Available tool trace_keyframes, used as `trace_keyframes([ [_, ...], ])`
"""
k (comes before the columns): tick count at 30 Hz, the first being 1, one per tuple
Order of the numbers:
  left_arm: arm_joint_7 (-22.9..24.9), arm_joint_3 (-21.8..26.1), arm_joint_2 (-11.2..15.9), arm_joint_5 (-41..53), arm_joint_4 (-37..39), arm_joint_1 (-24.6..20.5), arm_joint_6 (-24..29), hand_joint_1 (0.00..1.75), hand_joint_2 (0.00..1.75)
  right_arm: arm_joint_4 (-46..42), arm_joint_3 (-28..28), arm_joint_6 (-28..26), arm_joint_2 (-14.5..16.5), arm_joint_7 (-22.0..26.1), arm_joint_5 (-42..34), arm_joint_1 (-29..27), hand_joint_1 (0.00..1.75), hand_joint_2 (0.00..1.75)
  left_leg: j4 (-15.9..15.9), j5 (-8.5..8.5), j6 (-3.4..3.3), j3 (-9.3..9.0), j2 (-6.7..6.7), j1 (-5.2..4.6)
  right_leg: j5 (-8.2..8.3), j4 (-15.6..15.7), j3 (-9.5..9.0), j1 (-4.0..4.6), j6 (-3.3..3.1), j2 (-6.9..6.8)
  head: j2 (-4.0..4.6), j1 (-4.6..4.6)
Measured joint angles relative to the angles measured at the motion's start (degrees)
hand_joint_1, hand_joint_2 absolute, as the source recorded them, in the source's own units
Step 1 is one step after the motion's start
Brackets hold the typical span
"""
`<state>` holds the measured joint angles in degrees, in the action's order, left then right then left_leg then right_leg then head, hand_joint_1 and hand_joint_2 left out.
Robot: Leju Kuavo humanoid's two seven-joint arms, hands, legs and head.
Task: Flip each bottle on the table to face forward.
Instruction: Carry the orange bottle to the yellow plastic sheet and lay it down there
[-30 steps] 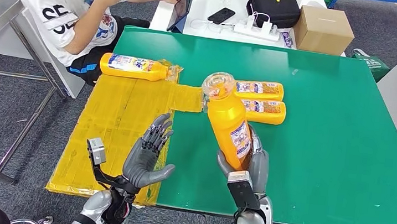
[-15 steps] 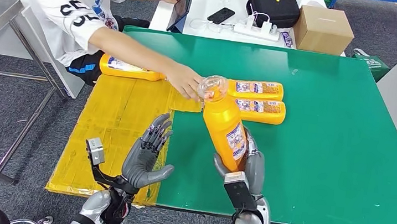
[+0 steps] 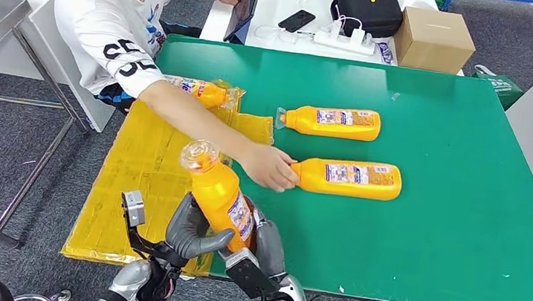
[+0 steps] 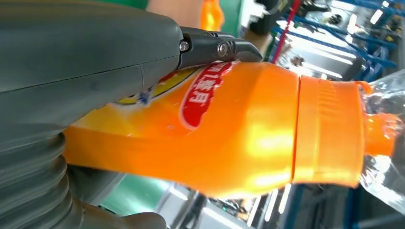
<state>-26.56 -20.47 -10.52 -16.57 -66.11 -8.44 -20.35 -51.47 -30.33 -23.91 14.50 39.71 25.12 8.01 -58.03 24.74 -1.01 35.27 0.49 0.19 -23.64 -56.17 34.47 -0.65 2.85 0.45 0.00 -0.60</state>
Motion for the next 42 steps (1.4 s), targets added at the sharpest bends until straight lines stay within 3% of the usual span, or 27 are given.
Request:
trace_keyframes([
  [15, 0.85, 0.80, 1.94, 0.61, 3.05, -0.23, 0.91, 0.00, 1.75, 10.31, -5.73, -0.91, 1.35, 0.42, -1.39, 3.66, 1.75, 1.75, 0.00, 0.00, 0.00, 0.04, -0.02, -0.01, 0.00, 0.01, 0.06, -0.01, 0.00, 0.01, 0.00, 0.01],
  [16, 0.85, 0.80, 1.98, 0.55, 3.12, -0.23, 0.91, 0.24, 1.75, 10.64, -5.91, -0.98, 1.35, 0.42, -1.23, 3.86, 1.75, 1.75, 0.00, 0.00, 0.00, 0.03, -0.02, -0.01, 0.00, 0.01, 0.06, -0.01, 0.00, 0.01, 0.00, 0.01],
  [19, 0.56, 0.90, 2.04, -0.41, 3.20, -0.15, 0.56, 1.55, 1.75, 11.51, -6.32, -0.93, 1.37, 0.42, -0.78, 4.45, 1.75, 1.75, 0.00, 0.00, 0.00, 0.03, -0.04, -0.01, 0.01, 0.00, 0.06, -0.01, 0.00, 0.01, 0.00, 0.01],
  [20, 0.47, 1.01, 2.04, -1.07, 3.20, -0.07, 0.17, 1.75, 1.75, 11.79, -6.42, -0.88, 1.40, 0.42, -0.68, 4.62, 1.75, 1.75, 0.00, 0.00, 0.00, 0.03, -0.05, -0.01, 0.01, 0.00, 0.06, -0.01, 0.00, 0.01, 0.00, 0.01],
  [31, 0.85, 1.74, 2.50, -5.63, 2.73, 0.79, -3.73, 1.75, 1.75, 13.24, -6.55, -2.03, 1.71, 0.69, -0.42, 5.35, 1.75, 1.75, 0.00, 0.00, 0.00, 0.05, -0.07, -0.01, 0.01, 0.00, 0.07, -0.01, 0.00, 0.03, 0.00, -0.01],
  [32, 0.91, 1.74, 2.50, -5.65, 2.62, 0.77, -3.73, 1.75, 1.75, 13.24, -6.42, -2.10, 1.73, 0.74, -0.36, 5.39, 1.40, 1.75, 0.00, 0.00, 0.00, 0.05, -0.07, -0.01, 0.01, 0.00, 0.07, -0.01, 0.00, 0.03, 0.00, -0.01],
  [35, 1.05, 1.73, 2.50, -5.73, 2.23, 0.60, -3.72, 1.75, 1.75, 13.25, -6.01, -2.30, 1.82, 0.77, -0.06, 5.59, 0.09, 0.44, 0.00, 0.00, 0.00, 0.05, -0.07, -0.01, 0.01, 0.00, 0.07, -0.01, 0.00, 0.03, 0.00, 0.00],
  [36, 1.09, 1.70, 2.49, -5.75, 2.05, 0.54, -3.76, 1.75, 1.75, 13.26, -5.86, -2.42, 1.88, 0.65, 0.06, 5.67, 0.00, 0.00, 0.00, 0.00, 0.00, 0.05, -0.06, -0.01, 0.01, 0.00, 0.07, -0.01, 0.00, 0.03, 0.00, 0.01],
  [42, 1.50, 1.50, 2.22, -5.15, -0.03, 0.78, -3.10, 1.75, 1.75, 12.72, -4.45, -2.92, 2.27, -0.33, 0.02, 6.24, 0.00, 0.00, 0.00, 0.00, 0.00, 0.05, -0.07, -0.01, 0.02, -0.01, 0.07, -0.01, 0.00, 0.03, 0.00, 0.00],
])
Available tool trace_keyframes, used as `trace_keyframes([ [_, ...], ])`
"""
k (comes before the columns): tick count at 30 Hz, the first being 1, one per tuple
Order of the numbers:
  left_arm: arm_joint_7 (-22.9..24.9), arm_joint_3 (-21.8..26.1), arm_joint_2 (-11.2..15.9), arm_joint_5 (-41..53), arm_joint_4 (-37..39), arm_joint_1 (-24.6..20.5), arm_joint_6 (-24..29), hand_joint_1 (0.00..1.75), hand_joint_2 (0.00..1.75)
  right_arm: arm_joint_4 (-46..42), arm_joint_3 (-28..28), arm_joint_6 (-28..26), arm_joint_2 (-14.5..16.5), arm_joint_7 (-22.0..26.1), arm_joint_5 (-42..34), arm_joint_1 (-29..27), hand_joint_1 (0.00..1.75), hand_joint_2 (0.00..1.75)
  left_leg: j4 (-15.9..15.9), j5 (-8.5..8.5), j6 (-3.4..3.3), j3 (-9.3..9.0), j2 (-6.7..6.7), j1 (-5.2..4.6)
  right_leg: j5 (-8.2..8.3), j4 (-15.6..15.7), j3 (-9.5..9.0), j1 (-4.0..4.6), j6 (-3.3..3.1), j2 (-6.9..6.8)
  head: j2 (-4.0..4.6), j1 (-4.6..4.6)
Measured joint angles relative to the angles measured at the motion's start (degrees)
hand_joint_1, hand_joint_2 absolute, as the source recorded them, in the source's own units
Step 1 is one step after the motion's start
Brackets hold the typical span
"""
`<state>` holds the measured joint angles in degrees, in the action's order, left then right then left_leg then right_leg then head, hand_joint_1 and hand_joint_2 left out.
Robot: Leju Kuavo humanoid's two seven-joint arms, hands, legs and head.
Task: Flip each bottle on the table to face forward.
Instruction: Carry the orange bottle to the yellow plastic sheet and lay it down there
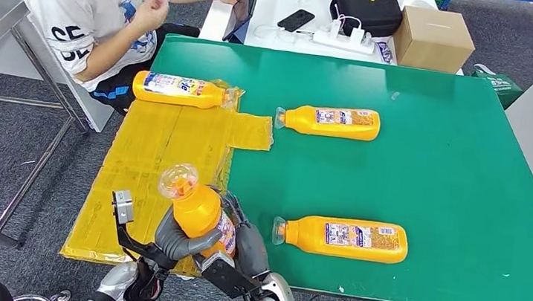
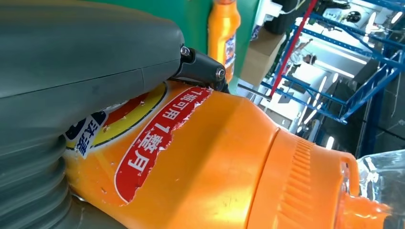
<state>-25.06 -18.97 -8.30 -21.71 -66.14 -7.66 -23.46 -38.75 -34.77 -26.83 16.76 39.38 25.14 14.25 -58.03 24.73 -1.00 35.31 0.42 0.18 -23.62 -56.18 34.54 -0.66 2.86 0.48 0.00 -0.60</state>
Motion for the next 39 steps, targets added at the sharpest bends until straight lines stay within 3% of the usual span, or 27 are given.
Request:
trace_keyframes([
  [4, -0.92, -0.01, -0.46, 3.24, -1.87, 0.20, 3.96, 1.75, 1.75, -2.62, 1.12, 1.53, -0.05, -0.23, -0.56, -0.10, 0.00, 0.00, 0.00, 0.00, 0.00, 0.01, 0.02, 0.00, 0.00, 0.00, 0.00, 0.00, 0.00, 0.00, 0.00, -0.01],
  [8, -3.09, 0.42, -1.18, 9.97, -4.44, 0.28, 12.58, 1.75, 1.75, -8.62, 2.24, 3.80, -0.58, -1.28, -1.30, -1.35, 0.00, 0.00, 0.00, 0.00, 0.00, 0.02, 0.04, 0.00, 0.00, 0.00, 0.00, 0.00, 0.00, -0.01, 0.00, -0.01],
  [14, -4.89, 2.56, -1.86, 14.94, -7.08, -0.32, 20.80, 1.75, 1.75, -17.35, 3.50, 4.95, -1.55, -1.83, -2.93, -3.61, 0.00, 0.00, 0.00, 0.00, 0.00, 0.02, 0.03, 0.00, 0.00, 0.00, 0.00, 0.00, 0.00, 0.00, 0.00, -0.01],
  [16, -6.09, 3.49, -2.05, 18.22, -7.61, -0.70, 25.85, 1.75, 1.75, -20.59, 3.80, 3.15, -1.85, -1.21, -4.09, -4.66, 0.00, 0.00, 0.00, 0.00, 0.00, 0.03, 0.05, 0.00, 0.00, 0.00, 0.01, 0.00, 0.00, -0.01, 0.00, 0.00],
  [21, -8.12, 6.80, -2.30, 28.37, -7.93, -3.53, 42.44, 1.75, 1.75, -34.03, 3.80, -9.10, -2.66, 0.49, -8.77, -8.29, 0.00, 0.00, 0.00, -0.01, 0.00, 0.06, 0.06, 0.00, 0.00, -0.01, 0.03, 0.00, 0.00, -0.02, 0.00, 0.01],
  [25, -8.31, 8.69, -2.28, 31.98, -7.27, -6.54, 47.01, 1.75, 1.75, -40.77, 3.78, -10.80, -2.93, 0.68, -9.70, -9.27, 0.00, 0.00, 0.00, -0.01, 0.00, 0.05, 0.05, 0.00, 0.01, -0.01, 0.02, 0.00, 0.00, -0.02, 0.00, 0.00],
  [30, -8.64, 10.05, -1.80, 45.36, -2.19, -10.57, 58.56, 1.75, 1.75, -45.24, 3.90, -12.32, -3.17, 0.69, -12.04, -9.64, 0.00, 0.00, 0.00, -0.02, 0.00, 0.05, 0.06, 0.00, 0.01, -0.01, 0.01, 0.00, 0.00, -0.02, 0.00, -0.01],
  [34, -8.27, 10.81, -1.10, 53.31, 3.37, -13.50, 62.55, 1.75, 1.75, -46.83, 4.04, -12.40, -3.40, 0.69, -13.00, -9.65, 0.00, 0.00, 0.00, -0.02, 0.00, 0.05, 0.05, 0.00, 0.02, -0.02, 0.02, 0.00, 0.00, -0.02, 0.00, -0.01],
  [39, -5.43, 11.86, -0.51, 63.30, 9.29, -16.28, 63.40, 1.75, 1.75, -47.62, 4.25, -12.22, -3.43, 0.69, -13.98, -9.61, 0.00, 0.00, 0.00, -0.02, 0.00, 0.06, 0.07, 0.00, 0.01, -0.02, 0.03, 0.00, 0.00, -0.02, 0.00, -0.01],
])
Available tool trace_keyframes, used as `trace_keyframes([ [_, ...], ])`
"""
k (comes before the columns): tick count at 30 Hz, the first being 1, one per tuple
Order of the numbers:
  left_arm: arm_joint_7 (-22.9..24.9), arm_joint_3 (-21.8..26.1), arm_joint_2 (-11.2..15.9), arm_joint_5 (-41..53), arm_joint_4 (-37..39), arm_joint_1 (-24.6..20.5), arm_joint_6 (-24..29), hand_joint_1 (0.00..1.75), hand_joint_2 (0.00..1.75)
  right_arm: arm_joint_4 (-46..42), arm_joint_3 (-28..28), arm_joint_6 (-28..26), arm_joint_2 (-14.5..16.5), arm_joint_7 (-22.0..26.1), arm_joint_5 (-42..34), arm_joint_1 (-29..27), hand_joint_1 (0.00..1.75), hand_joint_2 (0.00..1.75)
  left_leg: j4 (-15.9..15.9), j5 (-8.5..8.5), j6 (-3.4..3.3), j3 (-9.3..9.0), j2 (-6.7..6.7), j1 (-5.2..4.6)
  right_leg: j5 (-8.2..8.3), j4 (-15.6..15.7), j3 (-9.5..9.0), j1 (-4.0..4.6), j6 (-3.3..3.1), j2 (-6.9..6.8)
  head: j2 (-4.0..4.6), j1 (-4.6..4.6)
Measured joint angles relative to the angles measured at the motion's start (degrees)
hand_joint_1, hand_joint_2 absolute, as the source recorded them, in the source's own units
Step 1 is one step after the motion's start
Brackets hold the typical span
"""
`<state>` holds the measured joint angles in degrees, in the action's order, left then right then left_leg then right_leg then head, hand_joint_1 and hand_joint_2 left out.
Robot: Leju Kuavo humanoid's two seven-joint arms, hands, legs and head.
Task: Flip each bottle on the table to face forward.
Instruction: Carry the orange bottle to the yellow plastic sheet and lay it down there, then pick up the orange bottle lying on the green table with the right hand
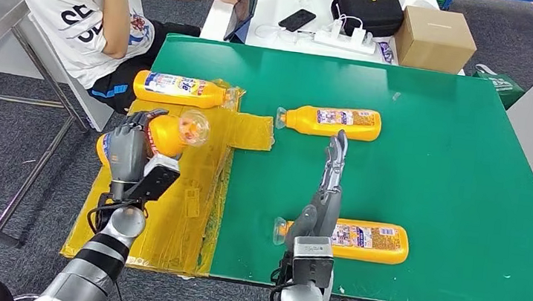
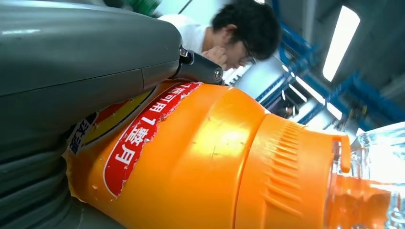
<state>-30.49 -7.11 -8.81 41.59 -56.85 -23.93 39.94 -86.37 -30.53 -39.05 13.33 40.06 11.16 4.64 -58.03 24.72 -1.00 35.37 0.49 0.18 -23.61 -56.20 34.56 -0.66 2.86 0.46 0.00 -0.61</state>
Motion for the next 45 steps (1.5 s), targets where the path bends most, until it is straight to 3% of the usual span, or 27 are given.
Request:
trace_keyframes([
  [6, 3.64, 0.35, 2.67, 17.44, 12.37, -5.40, 0.05, 1.75, 1.75, 0.29, 0.69, 4.69, 0.00, 0.00, -1.80, 0.42, 0.00, 0.00, 0.00, 0.00, 0.00, -0.01, -0.10, 0.00, 0.02, -0.03, 0.00, 0.00, -0.01, 0.04, 0.00, 0.01],
  [14, 3.40, 0.19, 5.64, 19.69, 21.01, -7.96, -0.73, 1.75, 1.75, 1.18, 1.05, 6.07, 0.00, 0.00, -2.38, 0.82, 0.00, 0.00, 0.00, -0.02, 0.02, 0.01, -0.04, 0.01, 0.01, -0.05, 0.00, 0.00, 0.00, 0.03, 0.00, 0.00],
  [18, 3.84, -0.20, 6.66, 20.17, 24.12, -8.46, -2.11, 1.75, 1.75, 1.89, 1.27, 7.09, 0.00, 0.00, -3.00, 0.87, 0.00, 1.75, 0.00, -0.01, 0.02, 0.02, -0.09, 0.00, 0.01, -0.04, 0.02, 0.00, 0.00, 0.04, 0.00, 0.00],
  [23, 4.26, -1.24, 8.30, 21.78, 27.20, -8.42, -3.57, 1.75, 1.75, 4.12, 1.50, 9.11, 0.02, 0.00, -3.28, 0.86, 0.00, 1.75, 0.00, -0.02, 0.02, 0.02, -0.05, 0.01, 0.01, -0.05, 0.01, 0.00, 0.00, 0.03, 0.00, -0.01],
  [29, 2.77, -1.48, 9.35, 20.71, 28.84, -8.77, -9.56, 1.75, 1.75, 7.50, 1.56, 11.62, 0.27, 0.00, -3.21, 0.83, 0.00, 1.75, 0.00, -0.02, 0.03, -0.02, -0.02, 0.01, 0.01, -0.05, -0.03, 0.00, -0.01, 0.02, 0.00, 0.00],
  [30, 2.56, -1.67, 9.49, 20.58, 28.95, -8.96, -10.93, 1.70, 1.75, 7.96, 1.57, 11.91, 0.36, -0.01, -3.15, 0.84, 0.00, 1.75, 0.00, -0.01, 0.03, -0.04, -0.01, 0.01, 0.00, -0.05, -0.07, 0.00, -0.01, 0.02, 0.00, 0.00],
  [31, 2.24, -1.90, 9.64, 20.34, 29.04, -9.18, -12.55, 1.40, 1.75, 8.39, 1.58, 12.26, 0.45, -0.02, -3.09, 0.85, 0.00, 1.75, 0.01, -0.01, 0.03, -0.09, 0.00, 0.01, 0.00, -0.05, -0.12, 0.00, -0.01, 0.01, 0.00, 0.01],
  [34, 1.07, -2.51, 10.01, 19.39, 29.10, -9.58, -17.23, 0.16, 1.75, 9.57, 1.70, 13.35, 0.64, -0.18, -2.99, 0.90, 0.00, 1.75, 0.02, 0.00, 0.03, -0.31, 0.05, 0.00, -0.03, -0.03, -0.37, -0.01, -0.02, -0.01, 0.00, 0.02],
  [35, 0.77, -2.70, 10.10, 18.97, 29.10, -9.63, -18.78, 0.03, 1.75, 9.94, 1.80, 13.75, 0.70, -0.28, -2.97, 0.93, 0.00, 1.75, 0.03, 0.00, 0.03, -0.39, 0.05, 0.00, -0.04, -0.03, -0.45, -0.01, -0.02, -0.01, 0.00, 0.01],
  [41, -2.10, -3.83, 10.48, 13.41, 28.84, -9.97, -28.95, 0.00, 1.75, 12.16, 2.43, 16.07, 1.26, -0.58, -2.57, 1.11, 0.00, 1.75, 0.04, 0.01, 0.03, -0.71, 0.07, -0.02, -0.05, -0.03, -0.78, -0.03, -0.03, -0.01, 0.00, 0.00],
  [45, -3.00, -4.31, 10.75, 11.67, 28.45, -9.87, -31.06, 0.00, 1.75, 13.31, 2.54, 16.42, 1.54, -0.61, -2.46, 1.23, 0.00, 1.75, 0.04, 0.01, 0.03, -0.78, 0.09, -0.03, -0.05, -0.02, -0.85, -0.05, -0.03, -0.02, 0.00, 0.01],
])
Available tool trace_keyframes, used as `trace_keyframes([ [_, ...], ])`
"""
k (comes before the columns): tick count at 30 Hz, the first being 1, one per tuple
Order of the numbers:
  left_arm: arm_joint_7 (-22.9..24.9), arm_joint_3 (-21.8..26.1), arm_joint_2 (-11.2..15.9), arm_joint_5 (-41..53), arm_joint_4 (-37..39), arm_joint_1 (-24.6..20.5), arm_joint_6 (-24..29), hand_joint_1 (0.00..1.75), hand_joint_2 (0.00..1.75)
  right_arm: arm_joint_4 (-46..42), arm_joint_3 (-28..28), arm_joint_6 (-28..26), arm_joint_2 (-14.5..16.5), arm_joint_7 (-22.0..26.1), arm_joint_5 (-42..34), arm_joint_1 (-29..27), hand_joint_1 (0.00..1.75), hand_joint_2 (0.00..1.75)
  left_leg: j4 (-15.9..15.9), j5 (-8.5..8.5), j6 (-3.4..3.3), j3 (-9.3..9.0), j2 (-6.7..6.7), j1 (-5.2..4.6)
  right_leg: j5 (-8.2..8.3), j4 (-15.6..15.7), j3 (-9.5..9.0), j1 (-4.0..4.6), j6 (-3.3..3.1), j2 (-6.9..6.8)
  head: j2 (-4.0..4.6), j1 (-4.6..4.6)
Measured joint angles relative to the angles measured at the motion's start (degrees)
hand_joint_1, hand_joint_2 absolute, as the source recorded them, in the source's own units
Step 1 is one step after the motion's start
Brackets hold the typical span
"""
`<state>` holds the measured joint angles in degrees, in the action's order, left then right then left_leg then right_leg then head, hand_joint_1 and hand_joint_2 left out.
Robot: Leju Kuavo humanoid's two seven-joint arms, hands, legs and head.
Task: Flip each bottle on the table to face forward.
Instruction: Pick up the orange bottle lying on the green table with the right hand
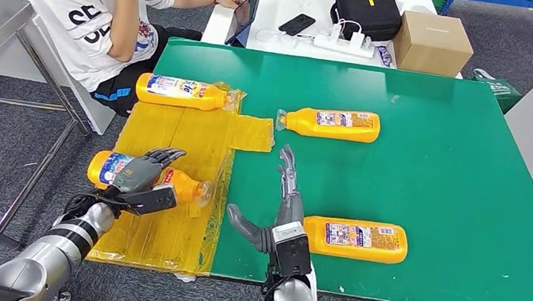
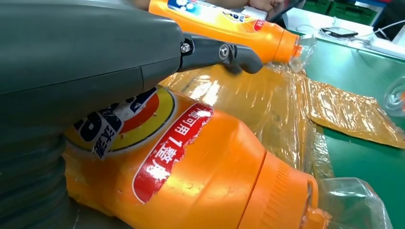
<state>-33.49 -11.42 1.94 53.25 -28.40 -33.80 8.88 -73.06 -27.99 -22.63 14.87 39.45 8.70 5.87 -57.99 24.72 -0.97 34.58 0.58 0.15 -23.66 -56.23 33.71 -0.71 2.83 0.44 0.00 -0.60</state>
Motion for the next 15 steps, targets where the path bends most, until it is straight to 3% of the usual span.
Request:
trace_keyframes([
  [5, -0.13, -0.43, 0.17, -0.20, -0.30, 0.20, -0.14, 0.00, 1.75, 0.88, 0.09, 0.01, 0.07, 0.00, 0.13, 0.14, 0.00, 1.75, 0.00, 0.00, 0.00, -0.03, 0.00, 0.00, 0.00, 0.00, -0.03, 0.00, 0.00, 0.00, 0.00, -0.01],
  [9, -0.68, -0.78, 0.36, -1.22, -0.56, 0.30, -1.49, 0.00, 0.00, 1.39, 0.26, 0.28, 0.13, -0.08, 0.28, 0.26, 0.00, 1.75, 0.00, 0.00, 0.00, -0.04, 0.00, 0.00, 0.00, 0.00, -0.05, 0.00, 0.00, 0.00, 0.00, 0.00],
  [15, -4.03, -1.81, 1.09, -7.36, -2.08, 1.17, -9.24, 0.00, 0.00, 2.55, 0.49, 1.82, 0.45, -0.26, 0.32, 0.63, 0.00, 1.75, 0.00, 0.00, 0.00, -0.07, 0.05, 0.00, -0.01, 0.00, -0.10, 0.00, 0.00, -0.04, 0.00, -0.01],
])
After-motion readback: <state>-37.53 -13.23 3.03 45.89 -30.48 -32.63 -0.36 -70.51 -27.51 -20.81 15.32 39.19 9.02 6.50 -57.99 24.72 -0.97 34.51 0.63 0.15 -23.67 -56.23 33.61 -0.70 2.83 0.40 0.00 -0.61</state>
